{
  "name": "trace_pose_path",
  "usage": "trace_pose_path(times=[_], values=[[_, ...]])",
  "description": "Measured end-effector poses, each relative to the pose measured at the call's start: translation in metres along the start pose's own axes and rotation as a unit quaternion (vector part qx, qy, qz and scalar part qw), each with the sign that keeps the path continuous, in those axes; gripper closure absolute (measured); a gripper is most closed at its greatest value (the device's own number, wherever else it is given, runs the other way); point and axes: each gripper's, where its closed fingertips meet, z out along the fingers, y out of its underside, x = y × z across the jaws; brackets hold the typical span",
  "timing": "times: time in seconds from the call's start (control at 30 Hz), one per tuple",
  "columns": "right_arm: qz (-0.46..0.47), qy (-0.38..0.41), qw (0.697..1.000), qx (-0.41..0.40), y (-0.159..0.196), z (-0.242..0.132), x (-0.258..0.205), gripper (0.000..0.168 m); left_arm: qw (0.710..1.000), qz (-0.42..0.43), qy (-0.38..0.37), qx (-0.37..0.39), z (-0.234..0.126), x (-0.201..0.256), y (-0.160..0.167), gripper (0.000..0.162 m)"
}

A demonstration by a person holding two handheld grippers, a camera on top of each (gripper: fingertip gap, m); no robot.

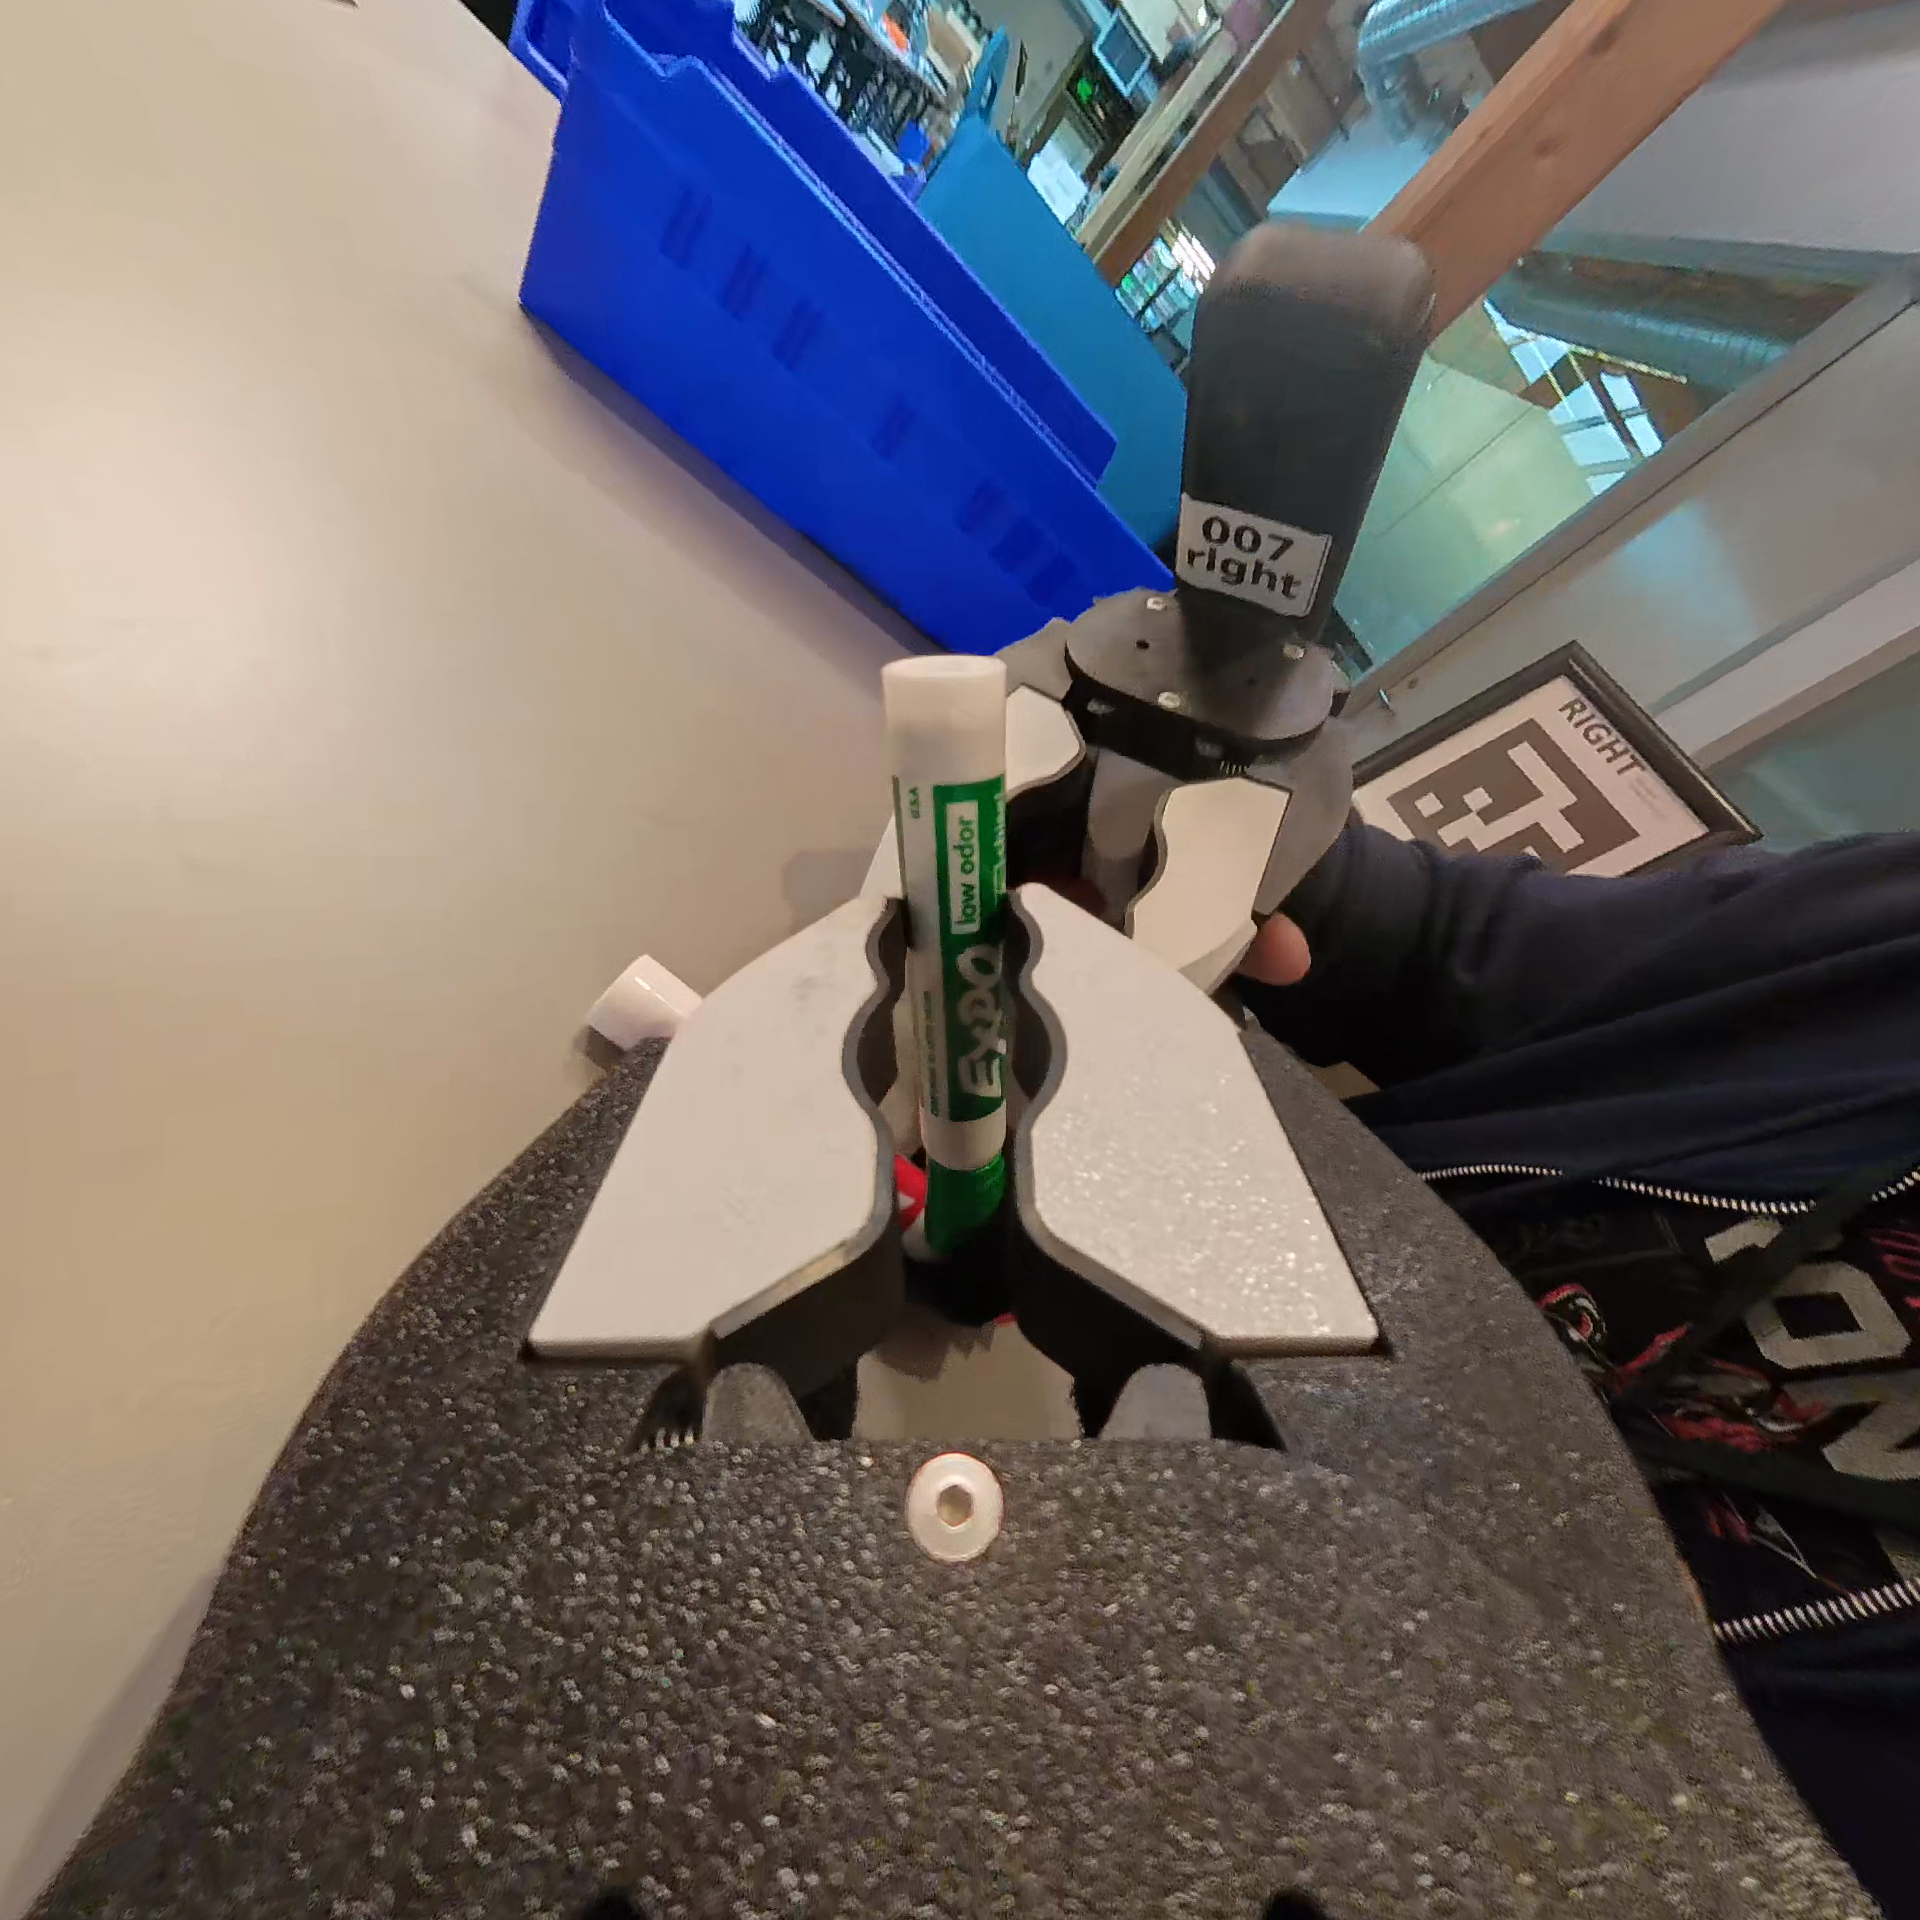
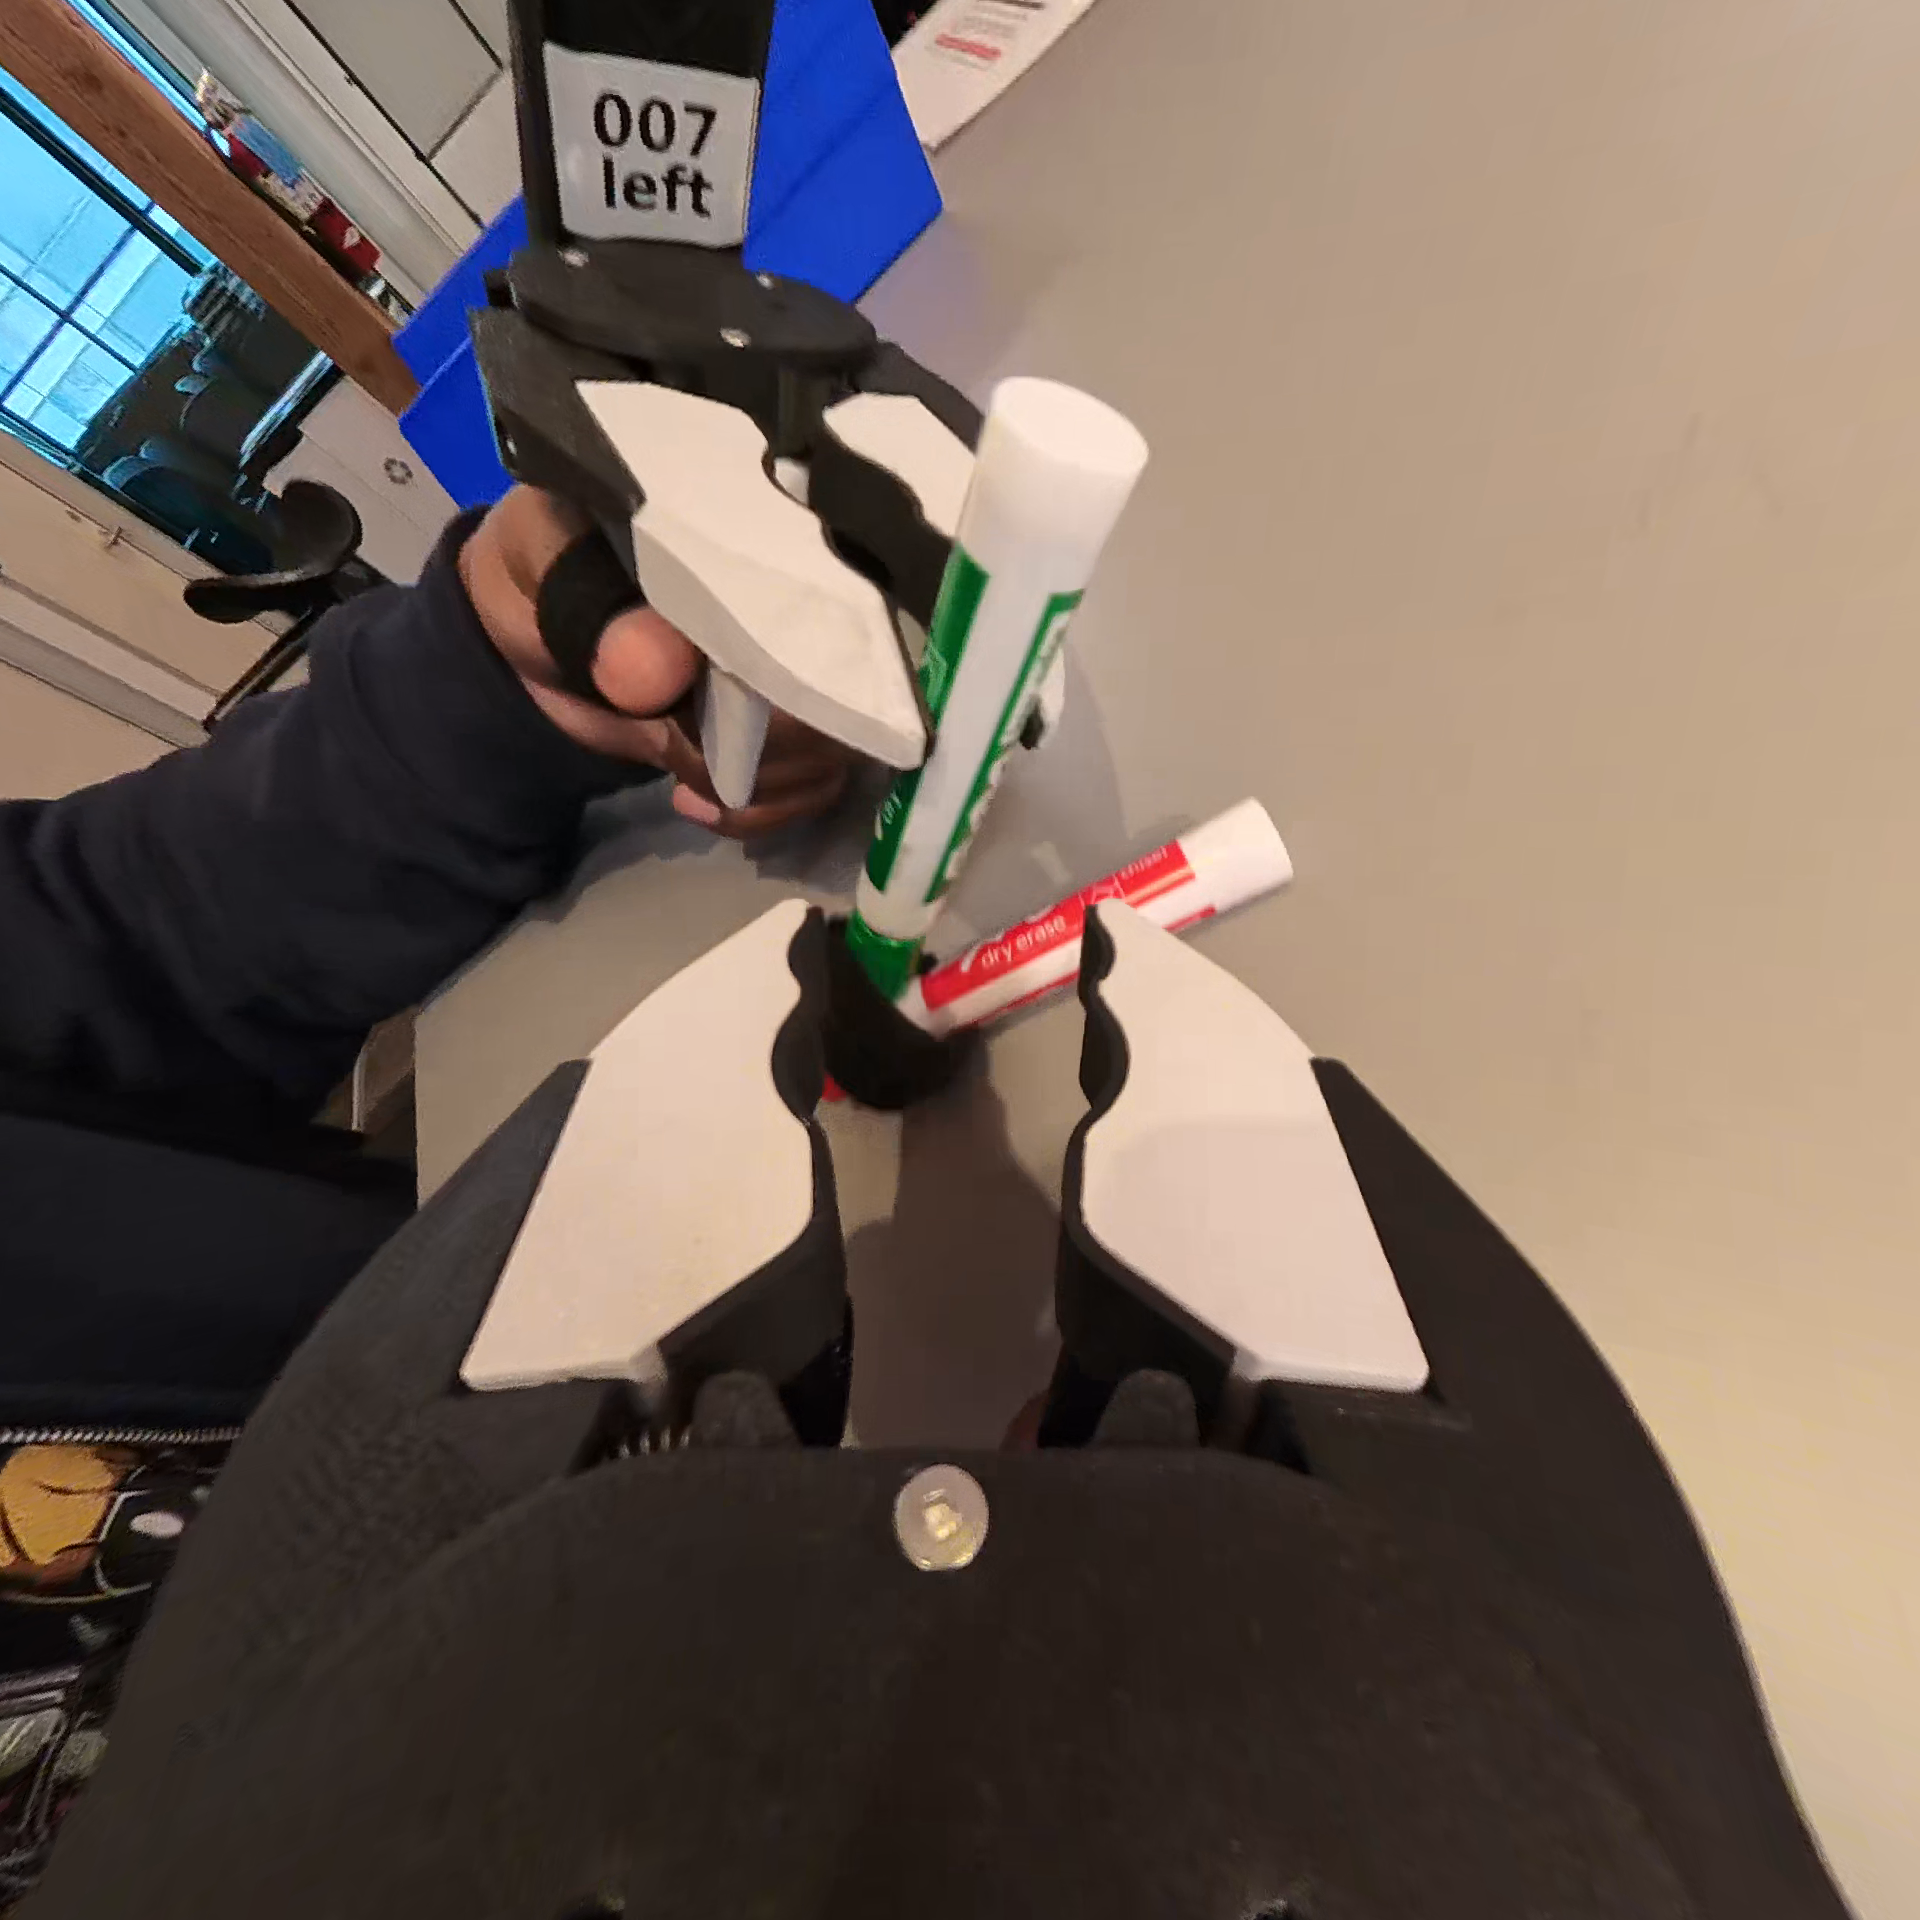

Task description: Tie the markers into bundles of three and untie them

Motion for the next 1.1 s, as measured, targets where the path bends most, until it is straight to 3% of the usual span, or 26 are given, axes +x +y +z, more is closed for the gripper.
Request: trace_pose_path(times=[0.1,0.27,0.37,0.47,0.57,0.7,0.87,1.0,1.1], values=[[-0.007,-0.006,0.999,0.035,-0.015,0.007,-0.002,0.126,0.999,0.018,-0.012,0.032,0.0,0.001,-0.009,0.144],[-0.001,-0.052,0.996,0.074,-0.029,0.004,-0.016,0.148,0.997,0.037,0.017,0.071,0.004,0.021,-0.019,0.144],[-0.025,-0.014,0.996,0.083,-0.034,-0.014,-0.013,0.151,0.996,0.027,0.036,0.083,0.004,0.029,-0.023,0.142],[-0.052,0.055,0.992,0.098,-0.046,-0.055,-0.005,0.15,0.997,0.036,-0.013,0.064,0.0,0.016,-0.022,0.126],[-0.084,0.15,0.982,0.082,-0.051,-0.108,0.004,0.15,0.989,0.054,-0.133,-0.04,-0.004,-0.017,0.003,0.116],[-0.146,0.326,0.933,0.028,-0.05,-0.207,0.032,0.15,0.955,0.089,-0.246,-0.142,-0.013,-0.046,0.029,0.112],[-0.037,0.463,0.884,-0.057,-0.013,-0.328,0.112,0.15,0.939,0.072,-0.263,-0.208,-0.011,-0.054,0.053,0.112],[0.06,0.425,0.894,-0.126,0.042,-0.334,0.157,0.15,0.933,0.081,-0.27,-0.225,-0.01,-0.053,0.055,0.114],[0.069,0.439,0.877,-0.181,0.068,-0.327,0.18,0.15,0.92,0.099,-0.29,-0.245,-0.008,-0.053,0.057,0.115]])
